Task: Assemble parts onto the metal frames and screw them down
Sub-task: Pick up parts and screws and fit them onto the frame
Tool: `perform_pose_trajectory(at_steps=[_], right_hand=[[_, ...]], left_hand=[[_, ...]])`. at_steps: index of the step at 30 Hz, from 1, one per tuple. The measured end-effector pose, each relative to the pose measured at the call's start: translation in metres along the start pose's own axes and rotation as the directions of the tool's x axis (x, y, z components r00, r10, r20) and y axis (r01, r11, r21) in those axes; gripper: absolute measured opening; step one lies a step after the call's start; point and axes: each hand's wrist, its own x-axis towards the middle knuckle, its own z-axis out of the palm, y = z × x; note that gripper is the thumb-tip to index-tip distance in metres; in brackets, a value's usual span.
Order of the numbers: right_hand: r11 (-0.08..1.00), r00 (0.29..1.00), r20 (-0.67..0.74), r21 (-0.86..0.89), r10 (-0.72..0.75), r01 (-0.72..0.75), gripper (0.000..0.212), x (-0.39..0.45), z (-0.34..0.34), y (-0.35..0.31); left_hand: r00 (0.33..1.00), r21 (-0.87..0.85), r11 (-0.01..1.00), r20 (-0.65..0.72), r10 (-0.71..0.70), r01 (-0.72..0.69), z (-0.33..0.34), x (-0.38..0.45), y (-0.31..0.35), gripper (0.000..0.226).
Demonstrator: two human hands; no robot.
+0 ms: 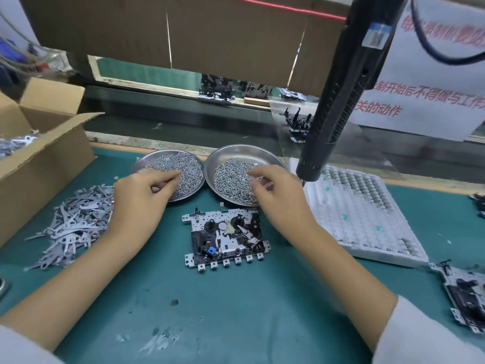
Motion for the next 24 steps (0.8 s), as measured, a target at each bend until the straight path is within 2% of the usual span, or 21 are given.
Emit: perform_pose_trajectory(at_steps=[2, 5, 8, 12, 16, 21, 24], right_hand=[[0.983, 0.995, 0.057, -0.17, 0.082, -0.071, 0.029, 0.013, 0.005, 0.006], [0.898, 0.965, 0.172, -0.426, 0.201, -0.111, 0.029, 0.022, 0.012, 0.013], [0.839, 0.939, 0.202, -0.527, 0.277, -0.134, 0.021, 0.025, 0.016, 0.015], [0.862, 0.952, 0.174, -0.488, 0.253, -0.14, 0.016, 0.027, 0.018, 0.013], [0.897, 0.964, 0.119, -0.408, 0.237, -0.169, 0.016, 0.025, 0.017, 0.016], [0.94, 0.989, 0.061, -0.323, 0.134, -0.107, 0.013, 0.02, 0.015, 0.024], [0.988, 0.992, -0.041, -0.098, 0.119, -0.122, 0.008, 0.015, 0.012, 0.022]], left_hand=[[0.999, 0.062, 0.998, -0.019, 0.031, -0.03, -0.001, 0.004, -0.002, 0.015], [0.998, 0.176, 0.983, 0.013, 0.054, -0.055, 0.0, 0.007, -0.008, 0.016], [0.998, 0.173, 0.983, 0.012, 0.062, -0.063, 0.0, 0.007, -0.007, 0.017], [0.998, 0.091, 0.994, -0.01, 0.067, -0.065, 0.001, 0.004, 0.004, 0.027], [0.998, -0.12, 0.991, 0.018, -0.06, 0.061, 0.002, -0.007, 0.019, 0.035], [0.98, -0.449, 0.874, 0.145, -0.135, 0.187, 0.007, -0.024, 0.033, 0.015], [0.974, -0.543, 0.813, 0.182, -0.132, 0.212, 0.011, -0.034, 0.038, 0.014]])
